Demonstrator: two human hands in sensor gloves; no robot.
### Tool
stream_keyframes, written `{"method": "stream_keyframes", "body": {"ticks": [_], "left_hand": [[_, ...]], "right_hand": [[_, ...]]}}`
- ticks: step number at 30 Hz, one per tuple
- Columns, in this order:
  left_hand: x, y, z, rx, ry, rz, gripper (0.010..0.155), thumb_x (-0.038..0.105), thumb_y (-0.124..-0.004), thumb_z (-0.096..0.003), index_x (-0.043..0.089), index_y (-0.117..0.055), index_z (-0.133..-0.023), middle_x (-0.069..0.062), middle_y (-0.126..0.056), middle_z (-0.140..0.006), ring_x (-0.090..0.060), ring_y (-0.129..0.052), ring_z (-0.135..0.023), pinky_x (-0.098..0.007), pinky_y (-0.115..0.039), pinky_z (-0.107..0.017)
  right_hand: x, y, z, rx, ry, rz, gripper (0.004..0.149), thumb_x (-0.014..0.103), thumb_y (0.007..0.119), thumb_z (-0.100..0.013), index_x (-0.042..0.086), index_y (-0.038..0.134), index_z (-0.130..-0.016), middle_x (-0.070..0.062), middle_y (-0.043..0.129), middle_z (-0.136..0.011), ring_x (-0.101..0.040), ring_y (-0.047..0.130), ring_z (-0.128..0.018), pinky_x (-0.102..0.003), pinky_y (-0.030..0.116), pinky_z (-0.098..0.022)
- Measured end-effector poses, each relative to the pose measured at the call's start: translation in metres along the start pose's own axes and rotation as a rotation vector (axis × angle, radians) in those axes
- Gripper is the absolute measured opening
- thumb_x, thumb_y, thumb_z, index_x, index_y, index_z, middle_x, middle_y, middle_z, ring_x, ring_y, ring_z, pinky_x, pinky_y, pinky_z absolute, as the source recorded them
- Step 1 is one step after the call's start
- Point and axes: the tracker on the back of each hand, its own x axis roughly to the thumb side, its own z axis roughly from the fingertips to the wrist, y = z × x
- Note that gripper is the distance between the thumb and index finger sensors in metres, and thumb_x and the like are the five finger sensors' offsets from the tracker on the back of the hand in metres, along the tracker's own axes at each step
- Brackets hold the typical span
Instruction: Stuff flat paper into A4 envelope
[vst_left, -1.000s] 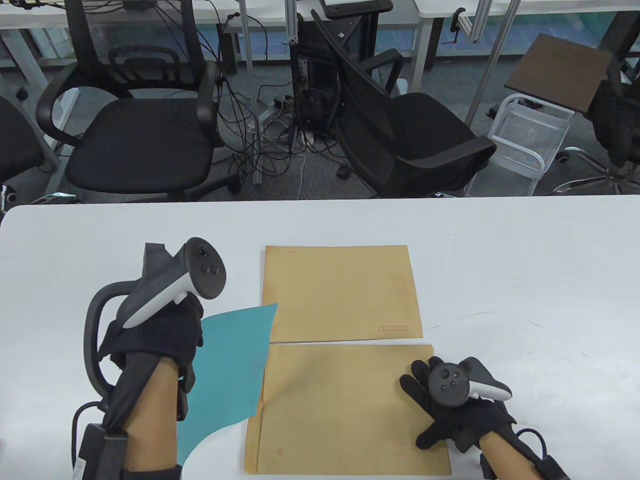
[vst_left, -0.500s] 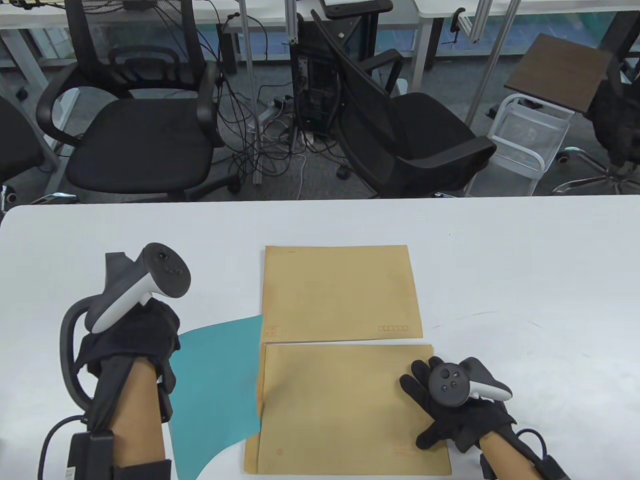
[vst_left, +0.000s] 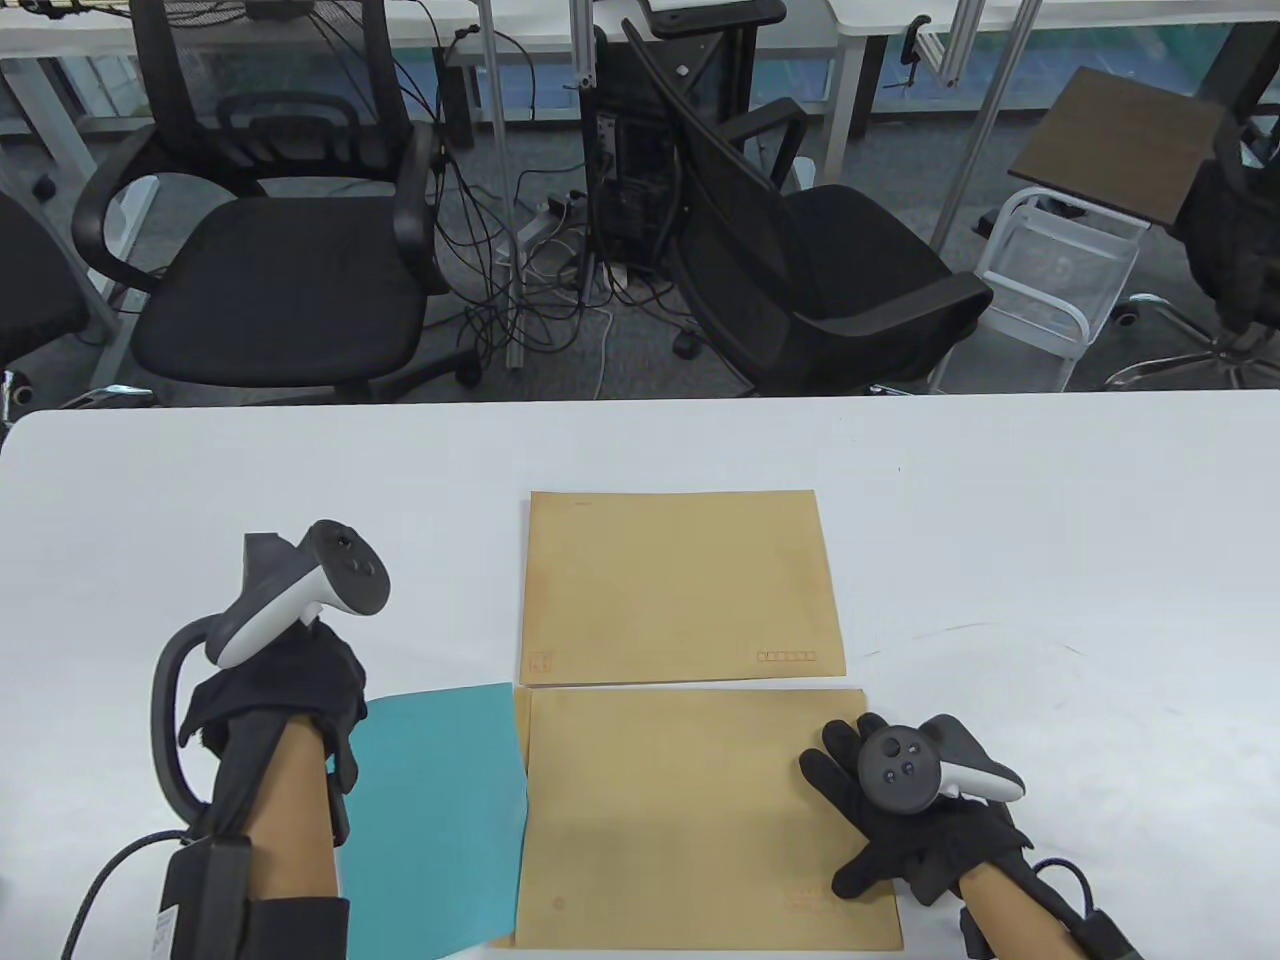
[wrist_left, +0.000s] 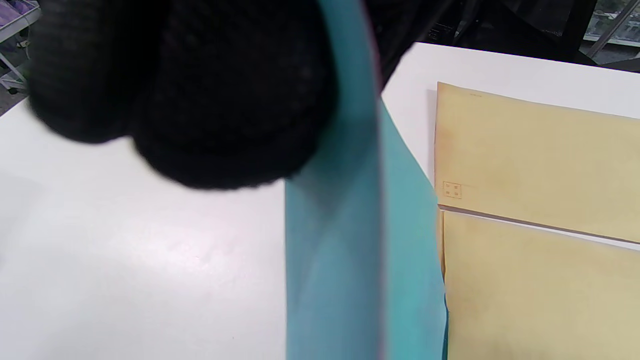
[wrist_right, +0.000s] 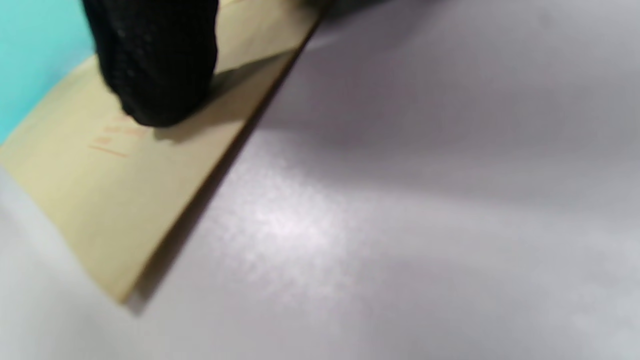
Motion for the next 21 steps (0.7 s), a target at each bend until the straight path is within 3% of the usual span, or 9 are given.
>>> {"method": "stream_keyframes", "body": {"ticks": [21], "left_hand": [[-0.004,-0.009,-0.026,-0.029,0.037,-0.055,0.044,0.019,-0.088,-0.0400,0.014,-0.095,-0.083,-0.021,-0.106,-0.068,-0.021,-0.106,-0.022,-0.043,-0.093,-0.030]], "right_hand": [[-0.001,0.000,0.000,0.005,-0.006,-0.010,0.107,0.046,0.083,-0.048,0.021,0.001,-0.110,-0.012,-0.019,-0.106,-0.046,-0.028,-0.089,-0.074,-0.014,-0.053]]}}
